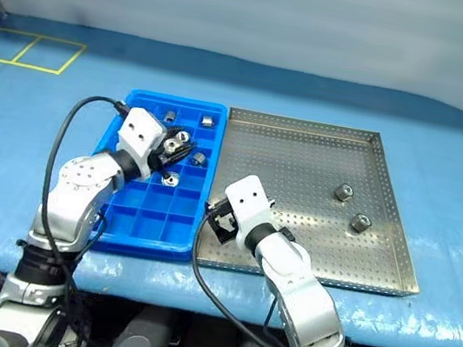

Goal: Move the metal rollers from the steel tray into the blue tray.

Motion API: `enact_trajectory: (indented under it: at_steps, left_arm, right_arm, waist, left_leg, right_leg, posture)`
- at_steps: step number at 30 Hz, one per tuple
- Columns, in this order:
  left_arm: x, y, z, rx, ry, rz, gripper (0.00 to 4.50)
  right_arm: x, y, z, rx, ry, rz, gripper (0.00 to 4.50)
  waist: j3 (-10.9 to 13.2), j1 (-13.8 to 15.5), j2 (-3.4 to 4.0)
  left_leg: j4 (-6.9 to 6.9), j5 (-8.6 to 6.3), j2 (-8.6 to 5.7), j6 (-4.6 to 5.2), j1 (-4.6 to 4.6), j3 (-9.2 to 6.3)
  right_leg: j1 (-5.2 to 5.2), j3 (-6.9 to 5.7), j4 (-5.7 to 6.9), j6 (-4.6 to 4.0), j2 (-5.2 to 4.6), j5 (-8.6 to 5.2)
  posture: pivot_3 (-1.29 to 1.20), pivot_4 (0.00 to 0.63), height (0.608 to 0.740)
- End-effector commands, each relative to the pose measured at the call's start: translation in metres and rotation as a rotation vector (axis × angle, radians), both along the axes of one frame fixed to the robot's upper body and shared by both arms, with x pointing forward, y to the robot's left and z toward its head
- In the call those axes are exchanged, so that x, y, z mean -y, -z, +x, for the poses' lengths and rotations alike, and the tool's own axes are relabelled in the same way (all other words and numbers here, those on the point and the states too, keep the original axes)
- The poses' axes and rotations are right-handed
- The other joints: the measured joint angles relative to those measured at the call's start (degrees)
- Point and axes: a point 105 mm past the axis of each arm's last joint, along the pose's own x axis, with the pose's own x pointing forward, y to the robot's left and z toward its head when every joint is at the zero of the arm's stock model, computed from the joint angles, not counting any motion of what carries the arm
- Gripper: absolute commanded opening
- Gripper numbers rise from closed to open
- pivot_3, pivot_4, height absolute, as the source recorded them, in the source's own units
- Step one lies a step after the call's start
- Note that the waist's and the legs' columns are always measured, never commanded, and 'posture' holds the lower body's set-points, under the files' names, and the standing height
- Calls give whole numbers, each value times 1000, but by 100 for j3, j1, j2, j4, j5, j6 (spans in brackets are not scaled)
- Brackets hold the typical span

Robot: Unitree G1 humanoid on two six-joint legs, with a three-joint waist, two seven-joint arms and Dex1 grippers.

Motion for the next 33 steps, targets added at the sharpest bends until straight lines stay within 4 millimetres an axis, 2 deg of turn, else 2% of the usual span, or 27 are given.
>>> enact_trajectory:
  at_steps: [1,6,10,17,24,28,32,33]
  left_arm:
    - [-11,-14,-11,45,-66,-16,1743]
    - [-27,-6,-27,12,-143,-8,1743]
    - [-35,1,-32,-16,-181,-3,1743]
    - [-32,23,-37,-93,-176,-57,1743]
    - [-27,36,-37,-159,-147,-59,1743]
    - [-33,38,-37,-166,-174,-54,3008]
    - [-28,30,-35,-140,-153,-79,4353]
    - [-24,23,-34,-104,-132,-102,4475]
  right_arm:
    - [-10,-11,1,44,-60,23,4500]
    - [-16,-10,2,43,-94,22,4500]
    - [-18,-8,2,35,-102,28,4500]
    - [-18,-4,-1,21,-99,35,4500]
    - [-15,-4,-2,19,-70,39,4500]
    - [-12,-3,-3,15,-51,41,4500]
    - [-10,-2,-2,12,-41,42,4500]
    - [-9,-3,-2,14,-35,45,4500]
  waist:
    - [0,40,-1]
    - [-1,145,-2]
    - [-1,220,-2]
    - [-1,273,-2]
    - [0,276,-3]
    - [0,277,-2]
    - [0,254,-2]
    - [0,250,-3]
  left_leg:
    - [1,1,0,-1,1,0]
    - [0,5,1,-3,2,-3]
    - [-4,5,3,-3,0,-6]
    - [-5,4,6,-4,-3,-7]
    - [-9,4,6,-4,-5,-9]
    - [-16,4,7,-5,-5,-9]
    - [-17,3,8,-5,-5,-10]
    - [-17,4,8,-5,-5,-10]
  right_leg:
    - [0,-2,0,-3,1,1]
    - [0,-10,0,-15,4,1]
    - [-1,-12,-1,-20,3,-2]
    - [-3,-17,-4,-23,-3,-4]
    - [-6,-24,-4,-29,-5,-8]
    - [-8,-26,-5,-33,-6,-11]
    - [-8,-28,-5,-35,-7,-12]
    - [-8,-28,-6,-35,-8,-12]
  posture:
    - [271,150,740]
    - [293,150,740]
    - [299,150,740]
    - [295,150,740]
    - [295,150,740]
    - [295,150,740]
    - [245,150,740]
    - [245,150,740]
